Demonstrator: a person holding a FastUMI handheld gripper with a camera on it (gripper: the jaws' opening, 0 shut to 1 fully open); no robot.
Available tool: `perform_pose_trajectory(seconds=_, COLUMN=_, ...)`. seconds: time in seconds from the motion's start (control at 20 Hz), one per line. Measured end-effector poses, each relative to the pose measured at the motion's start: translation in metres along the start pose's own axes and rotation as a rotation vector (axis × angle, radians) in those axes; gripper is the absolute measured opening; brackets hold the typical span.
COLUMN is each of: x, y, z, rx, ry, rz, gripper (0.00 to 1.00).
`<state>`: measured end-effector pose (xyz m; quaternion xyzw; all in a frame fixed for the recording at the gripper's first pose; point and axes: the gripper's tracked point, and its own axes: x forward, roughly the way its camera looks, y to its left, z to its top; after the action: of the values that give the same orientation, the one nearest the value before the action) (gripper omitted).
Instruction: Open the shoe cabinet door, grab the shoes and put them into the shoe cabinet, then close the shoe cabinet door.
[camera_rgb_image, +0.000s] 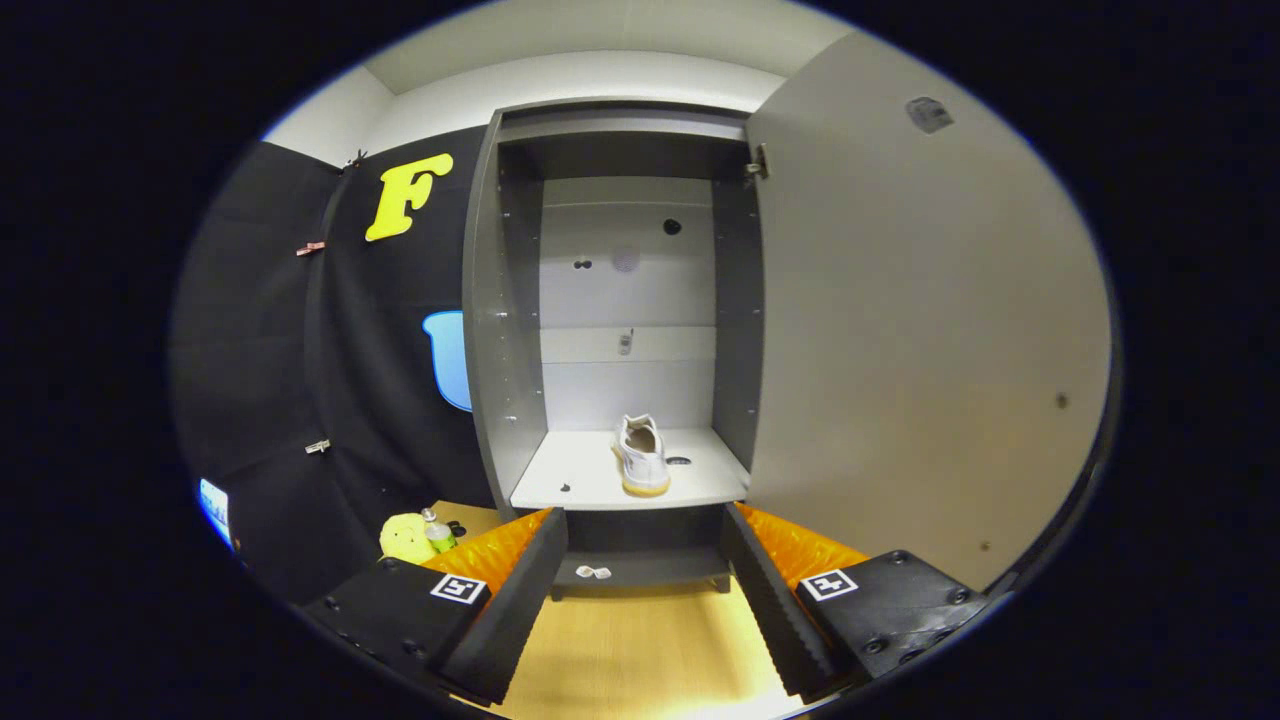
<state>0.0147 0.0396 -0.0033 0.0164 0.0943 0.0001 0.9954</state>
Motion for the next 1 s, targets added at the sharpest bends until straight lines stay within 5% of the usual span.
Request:
perform_pose_trajectory(seconds=0.65, x=-0.138, y=-0.154, z=0.035, rx=0.062, ry=-0.091, rz=-0.051, gripper=0.98)
perform_pose_trajectory(seconds=1.0, x=-0.130, y=-0.258, z=0.025, rx=0.130, ry=-0.073, rz=-0.111, gripper=0.98)
